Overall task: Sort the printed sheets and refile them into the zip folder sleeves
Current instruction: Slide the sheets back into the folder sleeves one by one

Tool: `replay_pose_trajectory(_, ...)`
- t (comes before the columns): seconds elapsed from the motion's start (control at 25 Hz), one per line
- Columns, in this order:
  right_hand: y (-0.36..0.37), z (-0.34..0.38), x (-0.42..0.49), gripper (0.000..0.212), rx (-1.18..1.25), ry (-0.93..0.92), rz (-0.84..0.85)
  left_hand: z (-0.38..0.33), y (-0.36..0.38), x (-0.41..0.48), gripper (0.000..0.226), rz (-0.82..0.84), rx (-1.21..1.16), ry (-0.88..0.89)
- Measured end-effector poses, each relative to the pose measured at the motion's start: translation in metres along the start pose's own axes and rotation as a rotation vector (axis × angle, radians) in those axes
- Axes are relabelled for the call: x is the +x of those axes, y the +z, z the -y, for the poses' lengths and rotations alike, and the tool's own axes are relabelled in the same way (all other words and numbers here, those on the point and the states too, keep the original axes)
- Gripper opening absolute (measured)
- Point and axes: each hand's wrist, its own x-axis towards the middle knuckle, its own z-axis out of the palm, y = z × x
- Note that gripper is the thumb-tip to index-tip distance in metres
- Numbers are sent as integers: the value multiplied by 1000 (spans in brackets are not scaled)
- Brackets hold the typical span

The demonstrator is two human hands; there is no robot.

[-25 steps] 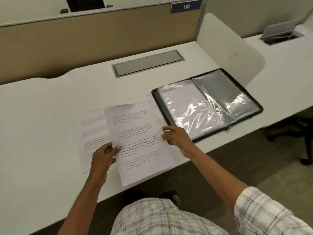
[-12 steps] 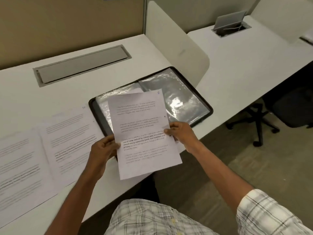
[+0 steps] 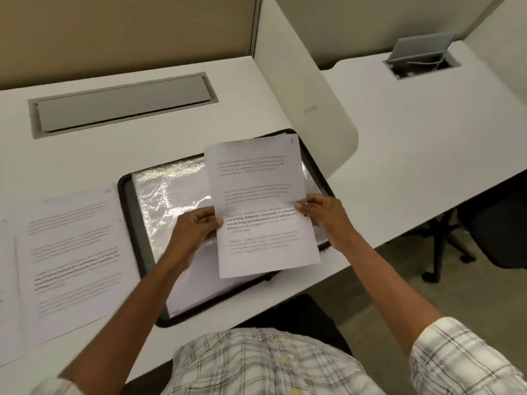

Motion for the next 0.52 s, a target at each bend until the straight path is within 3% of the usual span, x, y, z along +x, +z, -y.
replay_pose_trajectory(0.4, -33, 27, 120, 31, -24, 66, 405, -2, 56, 28, 29, -383, -71, -16)
replay_pose_trajectory(0.52, -36, 35, 142, 28, -71, 83, 443, 3, 77, 33, 27, -489, -173, -26)
